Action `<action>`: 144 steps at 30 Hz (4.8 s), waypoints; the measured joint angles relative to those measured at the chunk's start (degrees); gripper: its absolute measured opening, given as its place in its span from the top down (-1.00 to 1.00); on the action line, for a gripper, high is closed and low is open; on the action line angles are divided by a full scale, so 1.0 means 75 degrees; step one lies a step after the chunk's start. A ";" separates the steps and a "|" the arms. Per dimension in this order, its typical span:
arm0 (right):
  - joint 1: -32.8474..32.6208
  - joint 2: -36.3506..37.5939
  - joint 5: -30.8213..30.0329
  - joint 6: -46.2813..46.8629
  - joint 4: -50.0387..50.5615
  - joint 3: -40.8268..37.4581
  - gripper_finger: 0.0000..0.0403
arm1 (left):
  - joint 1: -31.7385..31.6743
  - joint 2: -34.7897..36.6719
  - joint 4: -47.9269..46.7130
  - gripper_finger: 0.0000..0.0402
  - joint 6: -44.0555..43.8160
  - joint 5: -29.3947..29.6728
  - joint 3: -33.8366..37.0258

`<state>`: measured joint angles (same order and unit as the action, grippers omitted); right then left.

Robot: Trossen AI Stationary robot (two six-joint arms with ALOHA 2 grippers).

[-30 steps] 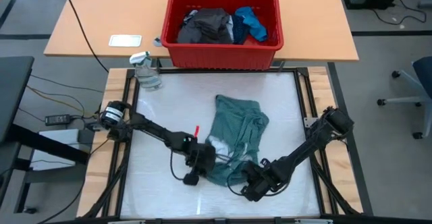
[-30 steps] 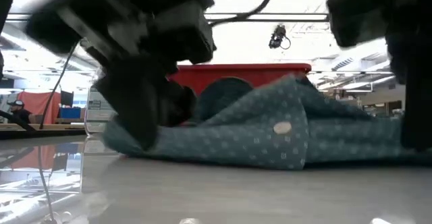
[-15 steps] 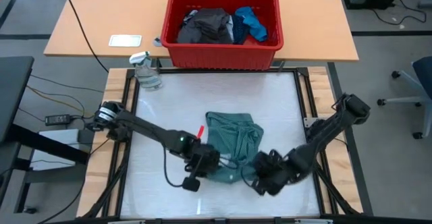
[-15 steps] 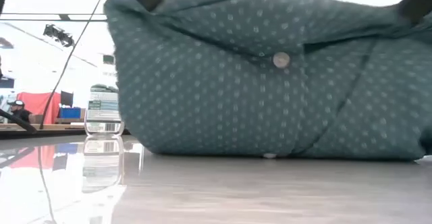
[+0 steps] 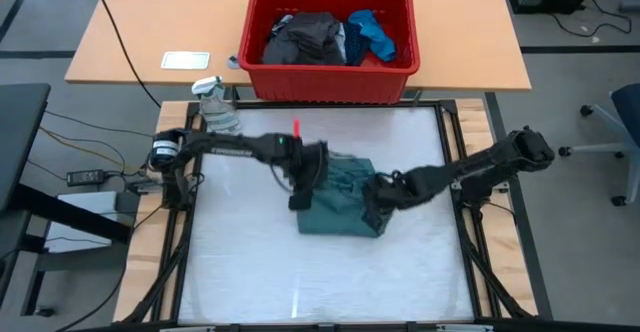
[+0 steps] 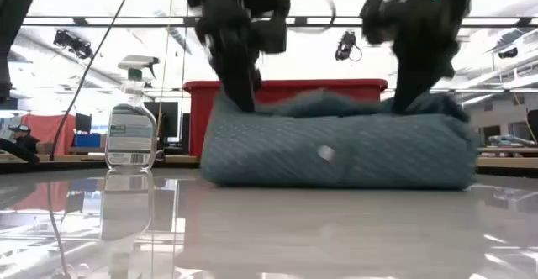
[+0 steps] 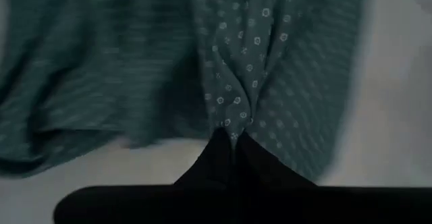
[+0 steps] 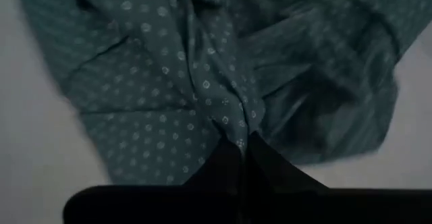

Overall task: Fold laundry
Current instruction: Fold the green shirt

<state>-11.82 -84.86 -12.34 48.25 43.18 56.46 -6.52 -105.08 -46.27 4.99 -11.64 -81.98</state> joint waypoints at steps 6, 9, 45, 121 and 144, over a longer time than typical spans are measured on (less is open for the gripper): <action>0.1360 -0.0030 -0.0149 0.0027 -0.0737 -0.0758 0.65 | -0.1062 -0.0003 0.1781 0.77 0.0199 -0.0407 0.0939; 0.1700 0.0088 -0.0092 0.0084 -0.0723 -0.0768 0.35 | -0.1334 -0.0003 0.2030 0.60 0.0354 -0.0374 0.1035; -0.1435 0.0404 -0.1224 0.0035 -0.2239 -0.2718 -0.10 | 0.1190 -0.1534 0.1551 0.24 -0.1533 0.0534 -0.0022; 0.0167 0.2067 0.3742 0.0666 -0.4333 -0.3609 0.94 | 0.1178 -0.0945 -0.0537 0.94 -0.2771 -0.0995 -0.1273; 0.0241 0.3485 0.1002 0.1038 -0.4712 -0.3441 0.22 | -0.0046 -0.0628 0.0556 0.50 -0.4118 -0.1740 -0.1224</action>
<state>-10.01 -58.73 -4.83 56.03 7.84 30.65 -6.87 -109.79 -42.10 -25.90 -24.69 -91.16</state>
